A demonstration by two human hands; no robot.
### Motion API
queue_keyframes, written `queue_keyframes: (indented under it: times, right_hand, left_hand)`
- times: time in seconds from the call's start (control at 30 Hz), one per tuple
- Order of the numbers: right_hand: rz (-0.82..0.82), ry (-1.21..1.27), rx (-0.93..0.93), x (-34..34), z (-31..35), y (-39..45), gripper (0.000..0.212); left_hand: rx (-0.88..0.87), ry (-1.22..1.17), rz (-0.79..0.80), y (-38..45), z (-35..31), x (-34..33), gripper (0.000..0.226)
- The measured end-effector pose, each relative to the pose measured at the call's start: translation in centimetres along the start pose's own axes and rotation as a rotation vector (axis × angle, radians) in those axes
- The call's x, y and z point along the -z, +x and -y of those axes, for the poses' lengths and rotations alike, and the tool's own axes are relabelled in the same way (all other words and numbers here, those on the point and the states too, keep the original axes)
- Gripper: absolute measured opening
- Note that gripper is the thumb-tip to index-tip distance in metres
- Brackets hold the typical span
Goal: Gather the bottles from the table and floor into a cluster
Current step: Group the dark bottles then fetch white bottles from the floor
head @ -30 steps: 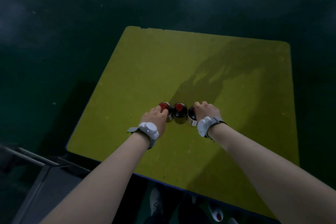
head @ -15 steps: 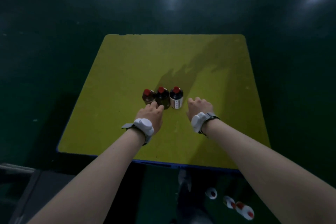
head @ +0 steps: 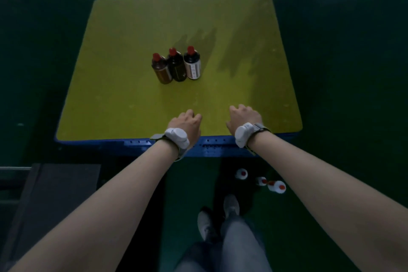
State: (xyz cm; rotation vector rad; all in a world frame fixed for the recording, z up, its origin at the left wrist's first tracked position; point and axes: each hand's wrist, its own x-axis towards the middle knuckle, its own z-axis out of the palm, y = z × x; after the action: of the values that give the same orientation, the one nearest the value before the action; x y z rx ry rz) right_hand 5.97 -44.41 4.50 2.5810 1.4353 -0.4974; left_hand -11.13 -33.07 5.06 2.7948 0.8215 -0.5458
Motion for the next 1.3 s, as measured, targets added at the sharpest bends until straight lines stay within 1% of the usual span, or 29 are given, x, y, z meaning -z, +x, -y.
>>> queue_keyframes:
  times: [0.13, 0.23, 0.37, 0.4, 0.6, 0.73, 0.77, 0.87, 0.9, 0.97, 1.1, 1.2, 1.3]
  right_hand:
    - [0.029, -0.030, -0.043, -2.9, -4.2, -2.4, 0.030]
    - [0.070, 0.007, -0.080, -5.1, -7.4, -3.5, 0.032]
    - [0.135, 0.031, -0.141, -11.8, -12.8, -5.3, 0.036]
    - [0.130, 0.041, -0.137, -12.9, -13.1, -5.8, 0.036]
    - [0.316, 0.071, -0.158, -23.3, -19.3, -6.9, 0.033]
    - [0.399, 0.095, -0.188, -31.4, -23.5, -5.9, 0.031]
    - [0.397, 0.095, -0.191, -32.1, -23.9, -6.0, 0.031]
    - [0.470, 0.119, -0.235, -38.1, -26.7, -4.9, 0.035]
    - [0.491, 0.138, -0.230, -39.0, -26.7, -4.9, 0.036]
    - [0.523, 0.159, -0.243, -42.1, -27.1, -4.5, 0.031]
    - [0.513, 0.200, -0.251, -49.1, -28.0, -3.8, 0.028]
    - [0.451, 0.214, -0.228, -51.9, -28.7, -3.1, 0.027]
    - [0.444, 0.315, -0.216, -55.7, -29.0, -1.9, 0.029]
  left_hand:
    - [-0.057, -0.038, 0.038, 0.6, -4.1, -2.7, 0.035]
    - [-0.110, -0.064, 0.080, 1.7, -7.6, -5.2, 0.033]
    - [-0.177, -0.111, 0.204, 4.2, -13.8, -11.4, 0.035]
    - [-0.173, -0.123, 0.228, 4.2, -14.1, -12.3, 0.035]
    - [-0.139, -0.162, 0.383, 7.8, -20.9, -22.0, 0.024]
    - [-0.088, -0.182, 0.431, 11.3, -24.4, -30.2, 0.030]
    - [-0.071, -0.200, 0.425, 11.6, -24.3, -31.1, 0.034]
    - [-0.052, -0.276, 0.463, 14.2, -26.4, -37.8, 0.045]
    - [-0.039, -0.305, 0.483, 14.3, -26.1, -38.7, 0.050]
    - [0.013, -0.326, 0.515, 15.1, -26.6, -42.1, 0.056]
    - [0.039, -0.290, 0.500, 16.7, -27.5, -48.3, 0.059]
    - [0.048, -0.312, 0.474, 17.4, -27.4, -50.7, 0.060]
    - [0.035, -0.297, 0.426, 18.9, -27.4, -53.6, 0.061]
